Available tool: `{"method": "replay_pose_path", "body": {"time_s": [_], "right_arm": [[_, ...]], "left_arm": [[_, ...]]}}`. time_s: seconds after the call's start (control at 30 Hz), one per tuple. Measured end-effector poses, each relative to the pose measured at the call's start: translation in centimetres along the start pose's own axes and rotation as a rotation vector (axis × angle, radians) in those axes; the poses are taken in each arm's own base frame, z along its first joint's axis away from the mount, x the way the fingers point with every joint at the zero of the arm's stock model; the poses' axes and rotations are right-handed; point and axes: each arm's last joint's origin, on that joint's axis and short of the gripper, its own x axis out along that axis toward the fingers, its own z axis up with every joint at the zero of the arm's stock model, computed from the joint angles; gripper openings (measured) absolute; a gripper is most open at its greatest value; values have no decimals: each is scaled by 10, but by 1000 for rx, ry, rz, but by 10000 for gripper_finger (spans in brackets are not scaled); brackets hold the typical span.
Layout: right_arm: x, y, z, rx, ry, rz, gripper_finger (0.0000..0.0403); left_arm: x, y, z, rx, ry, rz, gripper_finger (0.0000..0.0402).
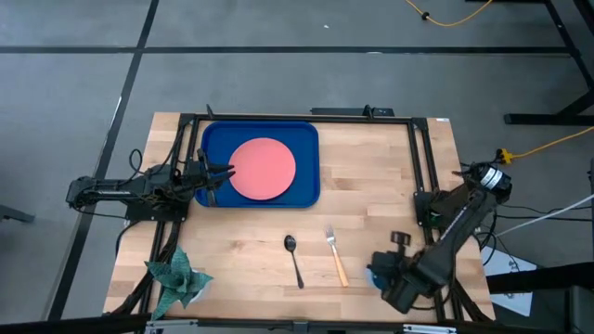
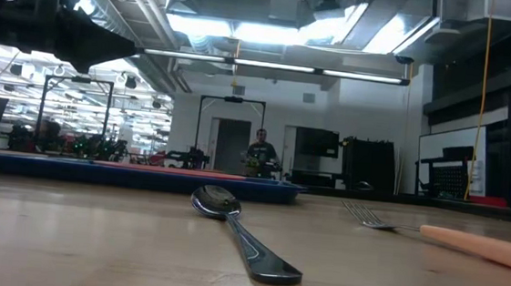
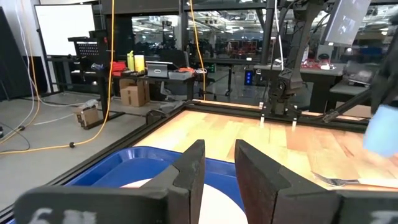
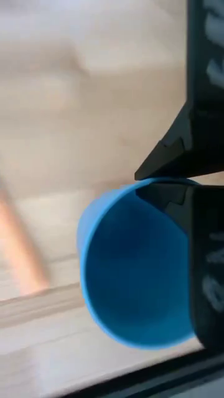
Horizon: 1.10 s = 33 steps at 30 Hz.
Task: Pick and place plate/cup/fork/spoon on tray
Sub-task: Put the blue cup on the serving tray top right side of the pink plate
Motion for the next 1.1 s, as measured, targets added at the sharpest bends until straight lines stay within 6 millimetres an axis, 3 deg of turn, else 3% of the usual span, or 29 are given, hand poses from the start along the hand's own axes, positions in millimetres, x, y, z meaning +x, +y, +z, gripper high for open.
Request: {"method": "replay_pose_path", "body": {"time_s": [0.13,0.27,0.43,0.5,0.6,0.73,0.9,1.1], "right_arm": [[-30,-19,40,-81,-215,-133,6],[-57,-42,81,-112,-532,-391,6],[-68,-83,134,-67,-668,-682,6],[-62,-106,157,-36,-634,-699,6],[-46,-145,191,1,-584,-562,6],[-18,-201,221,35,-560,-460,6],[19,-268,222,163,-445,-448,6],[60,-324,228,271,-489,-284,6]], "left_arm": [[0,0,0,0,0,0,80],[0,0,0,0,0,2,80],[0,0,0,0,-2,2,80],[0,0,0,0,-2,3,80],[0,0,0,0,-2,3,80],[0,0,1,-1,-8,5,80],[0,0,1,-3,-12,9,80],[0,0,1,0,-5,17,80]]}}
